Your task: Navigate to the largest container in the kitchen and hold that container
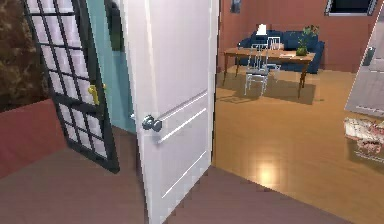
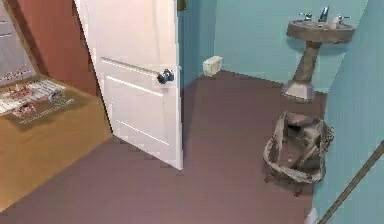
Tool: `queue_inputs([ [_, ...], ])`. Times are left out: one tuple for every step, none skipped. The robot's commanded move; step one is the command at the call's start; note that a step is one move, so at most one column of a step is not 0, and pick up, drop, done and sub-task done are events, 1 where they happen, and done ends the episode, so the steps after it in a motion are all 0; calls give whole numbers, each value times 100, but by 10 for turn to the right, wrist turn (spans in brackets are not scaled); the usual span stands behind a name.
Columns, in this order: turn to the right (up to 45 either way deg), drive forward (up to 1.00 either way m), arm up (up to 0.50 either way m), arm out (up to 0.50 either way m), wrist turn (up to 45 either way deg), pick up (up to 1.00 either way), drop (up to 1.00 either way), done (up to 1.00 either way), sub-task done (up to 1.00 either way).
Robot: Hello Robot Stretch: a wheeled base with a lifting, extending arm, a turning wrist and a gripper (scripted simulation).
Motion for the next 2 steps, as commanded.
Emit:
queue_inputs([
  [300,0,0,0,0,0,0,0,0],
  [30,0,0,0,0,0,0,0,0],
])
